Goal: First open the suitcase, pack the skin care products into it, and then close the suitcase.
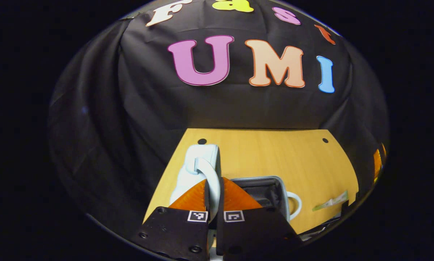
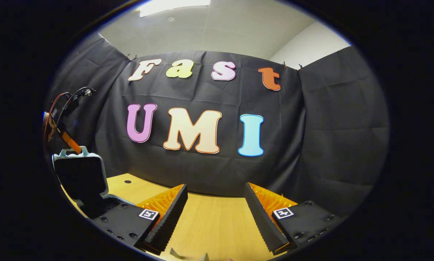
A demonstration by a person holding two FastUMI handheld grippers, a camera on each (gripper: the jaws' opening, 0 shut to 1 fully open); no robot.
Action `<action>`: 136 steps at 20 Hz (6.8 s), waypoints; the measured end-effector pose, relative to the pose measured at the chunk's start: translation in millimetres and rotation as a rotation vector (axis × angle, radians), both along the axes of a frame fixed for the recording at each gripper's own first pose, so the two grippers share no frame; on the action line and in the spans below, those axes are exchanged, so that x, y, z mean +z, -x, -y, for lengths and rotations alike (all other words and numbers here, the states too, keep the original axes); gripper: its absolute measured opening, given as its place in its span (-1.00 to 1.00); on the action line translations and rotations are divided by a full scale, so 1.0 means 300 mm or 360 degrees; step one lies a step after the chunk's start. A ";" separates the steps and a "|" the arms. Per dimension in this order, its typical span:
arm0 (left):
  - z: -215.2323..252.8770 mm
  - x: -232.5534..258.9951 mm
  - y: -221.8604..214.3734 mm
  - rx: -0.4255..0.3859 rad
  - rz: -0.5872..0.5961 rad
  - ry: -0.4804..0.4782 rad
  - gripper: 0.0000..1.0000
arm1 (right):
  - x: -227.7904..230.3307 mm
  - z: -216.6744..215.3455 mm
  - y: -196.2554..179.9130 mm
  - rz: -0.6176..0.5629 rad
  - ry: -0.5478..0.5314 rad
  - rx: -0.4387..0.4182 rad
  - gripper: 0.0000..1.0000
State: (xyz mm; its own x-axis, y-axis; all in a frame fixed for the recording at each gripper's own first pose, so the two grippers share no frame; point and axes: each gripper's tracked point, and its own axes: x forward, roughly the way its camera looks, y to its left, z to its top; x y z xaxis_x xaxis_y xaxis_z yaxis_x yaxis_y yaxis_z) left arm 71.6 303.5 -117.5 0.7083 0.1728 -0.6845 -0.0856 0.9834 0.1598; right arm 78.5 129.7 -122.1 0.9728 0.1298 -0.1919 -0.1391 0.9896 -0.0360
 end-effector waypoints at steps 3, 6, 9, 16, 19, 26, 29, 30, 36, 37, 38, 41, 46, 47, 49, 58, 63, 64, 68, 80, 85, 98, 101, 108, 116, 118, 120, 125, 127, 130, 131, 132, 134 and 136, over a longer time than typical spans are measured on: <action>-0.166 -0.001 -0.020 0.0078 0.0043 0.0030 -0.96 | -0.012 -0.048 -0.003 0.0003 -0.0002 -0.0070 0.97; -0.279 -0.009 -0.038 0.0129 0.0102 0.0153 -0.97 | -0.011 -0.093 0.002 -0.0004 0.0026 -0.0109 0.96; -0.379 -0.064 -0.049 0.0192 0.0109 0.0242 -0.99 | 0.012 -0.114 -0.002 0.0011 0.0068 -0.0150 0.96; -0.593 -0.224 -0.046 0.0319 0.0045 0.0281 -1.00 | 0.000 -0.135 0.002 -0.0015 0.0094 -0.0245 1.00; -0.665 -0.327 -0.039 0.0389 -0.0013 0.0259 -0.99 | -0.008 -0.135 0.016 -0.0044 0.0101 -0.0279 0.96; -0.818 -0.613 -0.002 0.0544 -0.0124 0.0225 -0.99 | -0.004 -0.078 0.037 -0.0075 0.0138 -0.0375 0.96; -0.873 -0.667 0.050 0.0644 -0.0128 0.0178 -0.83 | 0.008 -0.064 0.040 -0.0080 0.0118 -0.0387 0.96; -0.898 -0.650 0.059 0.0682 -0.0086 0.0138 -0.72 | 0.014 -0.058 0.041 -0.0077 0.0107 -0.0390 0.96; -0.852 -0.338 -0.020 0.0647 0.0444 -0.0030 0.08 | 0.065 0.025 0.049 0.0015 0.0018 -0.0447 0.96; -0.827 -0.270 -0.019 0.0629 0.0531 -0.0075 0.29 | 0.075 0.029 0.047 0.0040 0.0000 -0.0430 0.97; -0.785 -0.205 -0.024 0.0609 0.0603 -0.0114 0.41 | 0.079 0.039 0.049 0.0052 -0.0004 -0.0415 0.96; -0.647 -0.024 -0.047 0.0532 0.0811 -0.0216 0.67 | 0.108 0.087 0.043 0.0084 -0.0001 -0.0370 0.96; -0.322 0.224 -0.046 0.0374 0.1094 -0.0182 0.84 | 0.138 0.177 0.055 0.0120 -0.0075 -0.0328 0.92; -0.251 0.244 -0.044 0.0332 0.1120 -0.0159 0.84 | 0.140 0.196 0.059 0.0120 -0.0089 -0.0317 0.97; -0.099 0.248 -0.062 0.0252 0.1158 -0.0118 0.84 | 0.149 0.244 0.066 0.0126 -0.0111 -0.0300 0.96; 0.519 0.157 -0.029 -0.0102 0.1142 0.0052 0.89 | 0.159 0.407 0.103 0.0165 -0.0198 -0.0221 0.96; 0.837 -0.019 0.026 -0.0342 0.1029 0.0128 0.89 | 0.135 0.463 0.129 0.0134 -0.0193 -0.0154 0.96; 0.895 -0.064 0.039 -0.0387 0.0997 0.0149 0.90 | 0.133 0.474 0.129 0.0129 -0.0173 -0.0137 0.96; 1.071 -0.239 0.098 -0.0528 0.0888 0.0194 0.92 | 0.149 0.502 0.124 0.0124 -0.0174 -0.0112 0.96; 1.327 -0.763 0.306 -0.0605 0.0543 0.0419 0.88 | -0.006 0.503 0.154 -0.0057 0.0057 -0.0015 0.97; 1.354 -0.917 0.303 -0.0589 0.0361 0.0424 0.43 | -0.037 0.477 0.176 -0.0082 0.0059 0.0044 0.96; 1.229 -0.629 0.296 -0.0527 0.0285 0.0316 -0.65 | -0.392 0.248 0.320 -0.0332 -0.0160 0.0286 0.97; 1.181 -0.467 0.313 -0.0482 0.0369 0.0329 -0.64 | -0.540 0.169 0.364 -0.0439 -0.0160 0.0355 0.97; 0.945 -0.289 0.383 -0.0274 0.0402 0.0174 -0.65 | -0.882 0.084 0.464 -0.0800 -0.0144 0.0392 0.65; 0.709 -0.281 0.457 -0.0012 0.0354 0.0109 -0.65 | -0.980 0.082 0.498 -0.1045 -0.0051 0.0373 -0.25; 0.658 -0.306 0.463 0.0023 0.0312 0.0108 -0.64 | -0.965 0.074 0.492 -0.1090 -0.0083 0.0378 -0.44; 0.612 -0.346 0.463 0.0037 0.0246 0.0119 -0.65 | -0.928 0.052 0.475 -0.1087 -0.0084 0.0400 -0.46; 0.450 -0.527 0.426 0.0053 -0.0025 0.0058 -0.64 | -0.806 -0.077 0.450 -0.1088 -0.0135 0.0436 -0.46; 0.416 -0.617 0.411 0.0040 -0.0174 0.0094 -0.63 | -0.764 -0.171 0.448 -0.1108 -0.0205 0.0435 -0.46; 0.380 -0.743 0.396 -0.0007 -0.0362 0.0129 -0.64 | -0.706 -0.327 0.435 -0.1120 -0.0283 0.0447 -0.46; 0.371 -0.787 0.390 -0.0024 -0.0415 0.0145 -0.58 | -0.692 -0.379 0.427 -0.1123 -0.0304 0.0461 -0.46; 0.362 -0.820 0.388 -0.0034 -0.0449 0.0170 -0.64 | -0.676 -0.429 0.431 -0.1124 -0.0313 0.0487 -0.46; 0.356 -0.867 0.390 -0.0047 -0.0511 0.0236 -0.64 | -0.651 -0.517 0.432 -0.1138 -0.0320 0.0527 -0.46; 0.338 -0.906 0.390 -0.0073 -0.0556 0.0274 -0.63 | -0.630 -0.620 0.442 -0.1196 -0.0410 0.0565 -0.46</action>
